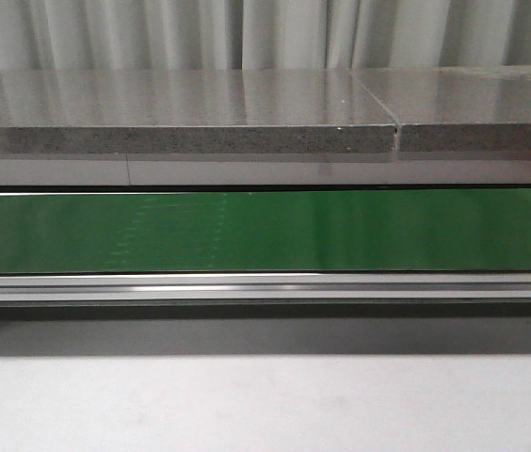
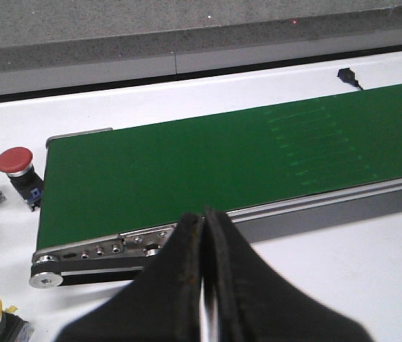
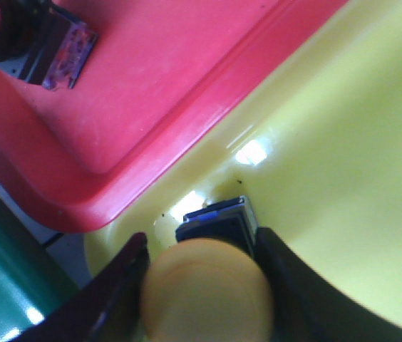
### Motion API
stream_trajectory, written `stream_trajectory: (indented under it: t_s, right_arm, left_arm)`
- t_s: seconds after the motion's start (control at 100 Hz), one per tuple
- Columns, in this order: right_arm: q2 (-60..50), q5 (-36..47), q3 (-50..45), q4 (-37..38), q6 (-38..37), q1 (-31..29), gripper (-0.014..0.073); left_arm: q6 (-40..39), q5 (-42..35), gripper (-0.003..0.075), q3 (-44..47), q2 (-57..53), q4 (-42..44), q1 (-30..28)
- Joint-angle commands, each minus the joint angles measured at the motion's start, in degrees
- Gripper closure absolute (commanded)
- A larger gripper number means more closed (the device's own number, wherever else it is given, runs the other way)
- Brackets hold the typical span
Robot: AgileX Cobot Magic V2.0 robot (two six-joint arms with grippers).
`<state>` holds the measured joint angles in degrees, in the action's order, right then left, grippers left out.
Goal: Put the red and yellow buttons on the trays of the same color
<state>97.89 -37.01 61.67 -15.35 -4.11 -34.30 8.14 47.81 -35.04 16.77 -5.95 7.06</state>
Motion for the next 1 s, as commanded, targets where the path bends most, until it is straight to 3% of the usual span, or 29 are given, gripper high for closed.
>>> stream_trajectory:
  t_s: [0.0,0.13,0.2,0.64,0.78,0.99]
  right_arm:
    - [-2.4,1.9,1.2,-1.0,0.7,-0.2,0.0369]
    - [-2.4,1.9,1.2,-2.0,0.7,-0.2,0.0154]
    - [-2.5,1.9,1.2,-2.1,0.7,-0.2,0.0079]
    - [-12.4,1.6,1.2,2.3,1.6,1.1,0.0078]
    - [-17.6,0.6,1.2,4.5,1.6,5.1,0.0212]
    - [-25.6,-0.6,1.2,8.8,1.6,14.8,0.0592]
  left_arm:
    - [0.0,-4.0,0.0741,-1.4,0.5,-0.6,0.4]
    - [0.0,-4.0,0.0741,-1.4,0.5,-0.6,0.4]
    - [0.0,-4.0,0.0741,-1.4,0.5,-0.6,0.4]
    - [0.0,-4.0,0.0741,-1.4,0.5,-0.6,0.4]
    - [0.0,-4.0,0.0741,-1.4,0.5,-0.6,0.4]
    - [0.0,-4.0,0.0741,-1.4,0.5,-0.6,0.4]
